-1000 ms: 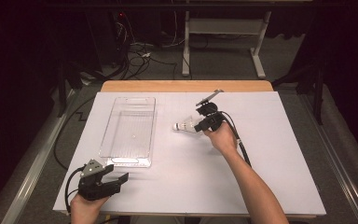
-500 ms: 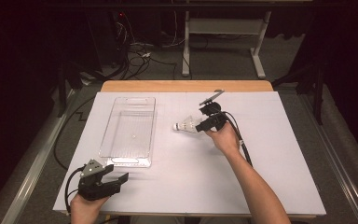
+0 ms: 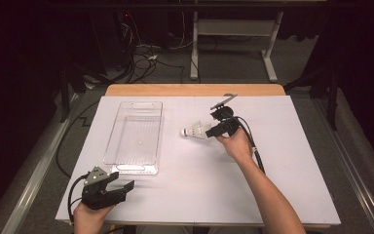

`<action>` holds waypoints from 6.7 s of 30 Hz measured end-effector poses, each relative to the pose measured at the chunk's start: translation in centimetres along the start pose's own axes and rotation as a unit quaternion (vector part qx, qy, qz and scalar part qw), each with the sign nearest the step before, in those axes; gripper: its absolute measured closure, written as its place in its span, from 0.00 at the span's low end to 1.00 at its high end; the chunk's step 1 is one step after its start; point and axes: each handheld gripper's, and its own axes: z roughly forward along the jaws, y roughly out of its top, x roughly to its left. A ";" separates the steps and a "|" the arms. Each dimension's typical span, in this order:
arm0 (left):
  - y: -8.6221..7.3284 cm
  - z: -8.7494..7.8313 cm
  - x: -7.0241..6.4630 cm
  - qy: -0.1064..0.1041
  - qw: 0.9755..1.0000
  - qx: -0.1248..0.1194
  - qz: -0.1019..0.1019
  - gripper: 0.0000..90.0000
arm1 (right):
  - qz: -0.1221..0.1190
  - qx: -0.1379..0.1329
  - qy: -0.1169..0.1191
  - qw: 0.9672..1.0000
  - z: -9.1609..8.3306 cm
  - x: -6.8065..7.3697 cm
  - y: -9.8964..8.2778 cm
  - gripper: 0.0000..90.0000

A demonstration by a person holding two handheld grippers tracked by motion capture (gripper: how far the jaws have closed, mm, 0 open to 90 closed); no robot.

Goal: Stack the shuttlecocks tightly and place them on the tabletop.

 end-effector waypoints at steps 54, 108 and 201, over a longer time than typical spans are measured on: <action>0.0 0.0 0.0 0.000 1.000 -0.002 0.000 0.34 | 0.009 -0.019 -0.017 1.000 -2.9 -1.7 -2.4 0.67; 0.0 -0.1 -0.1 0.000 1.000 -0.003 0.001 0.34 | 0.013 0.017 -0.036 0.999 -3.4 -3.3 -4.7 0.82; 0.0 -0.3 0.2 0.001 1.000 -0.011 -0.001 0.34 | -0.064 -0.037 0.050 0.996 -1.5 5.3 -0.9 0.99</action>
